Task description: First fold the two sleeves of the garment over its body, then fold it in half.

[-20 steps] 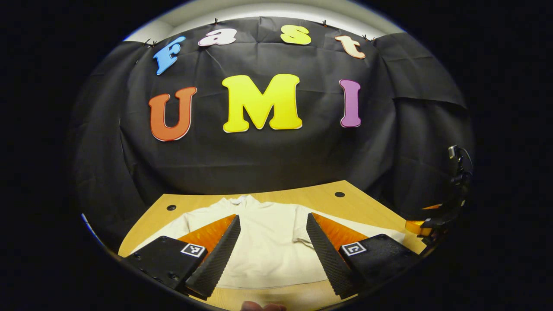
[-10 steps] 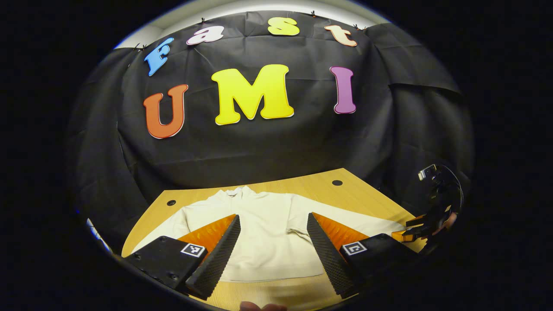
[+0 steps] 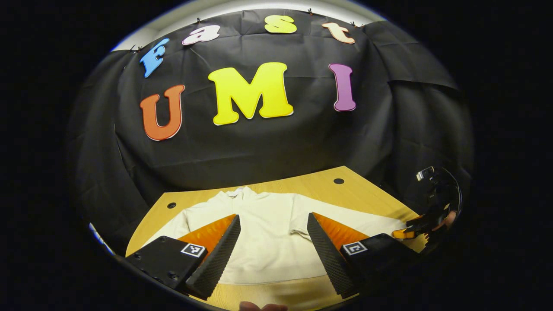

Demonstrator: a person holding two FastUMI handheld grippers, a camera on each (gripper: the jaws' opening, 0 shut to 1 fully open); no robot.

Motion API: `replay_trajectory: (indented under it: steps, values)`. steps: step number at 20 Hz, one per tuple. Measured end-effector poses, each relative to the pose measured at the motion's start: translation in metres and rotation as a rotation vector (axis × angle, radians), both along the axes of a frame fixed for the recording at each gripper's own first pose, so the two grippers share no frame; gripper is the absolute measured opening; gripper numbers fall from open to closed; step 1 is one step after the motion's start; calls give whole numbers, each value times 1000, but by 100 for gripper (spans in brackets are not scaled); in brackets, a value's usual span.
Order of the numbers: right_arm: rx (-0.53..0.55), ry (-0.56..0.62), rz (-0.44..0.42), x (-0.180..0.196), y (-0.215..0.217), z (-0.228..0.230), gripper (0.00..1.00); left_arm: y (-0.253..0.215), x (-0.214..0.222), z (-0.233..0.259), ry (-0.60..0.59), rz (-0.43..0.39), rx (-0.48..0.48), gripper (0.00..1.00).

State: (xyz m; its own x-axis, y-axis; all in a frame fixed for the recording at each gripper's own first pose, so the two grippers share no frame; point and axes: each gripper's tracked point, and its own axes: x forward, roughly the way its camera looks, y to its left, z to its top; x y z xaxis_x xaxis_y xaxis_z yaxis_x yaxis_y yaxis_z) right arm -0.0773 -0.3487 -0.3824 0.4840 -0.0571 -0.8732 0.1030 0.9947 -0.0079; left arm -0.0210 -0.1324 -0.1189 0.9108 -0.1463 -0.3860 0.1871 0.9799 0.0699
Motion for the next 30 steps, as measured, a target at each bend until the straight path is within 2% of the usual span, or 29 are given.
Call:
replay_trajectory:
  steps: [1,5,6,7,8,9,10,11,12,16,21,25,30]
  values:
    - [3,-1,-2,0,1,-1,88,1,-1,-3,11,2,-12,99]
    - [13,0,-25,0,4,1,58,9,-3,-10,43,9,-37,99]
    - [14,4,-40,1,5,1,40,11,-4,-11,46,8,-40,99]
    - [20,5,-45,2,5,2,36,14,-5,-10,44,7,-40,99]
    - [28,12,-72,3,4,2,39,17,-4,-8,39,9,-36,99]
    - [42,13,-93,4,4,3,10,19,-3,-8,36,5,-34,99]
    - [54,13,-124,10,0,5,11,20,-3,-7,31,0,-38,99]
    - [62,20,-146,6,3,5,1,22,-3,-7,30,-4,-43,99]
    - [50,23,-152,6,3,6,1,23,-3,-7,30,-7,-48,99]
    - [-12,-23,-84,12,11,33,1,33,0,-3,13,-15,-56,99]
    - [1,-79,-85,30,30,82,1,57,5,-1,0,12,-85,99]
    - [-13,-176,-32,66,54,147,1,88,7,-6,-11,56,-101,99]
    - [-48,-292,87,134,110,230,0,136,8,-5,-24,130,-127,99]
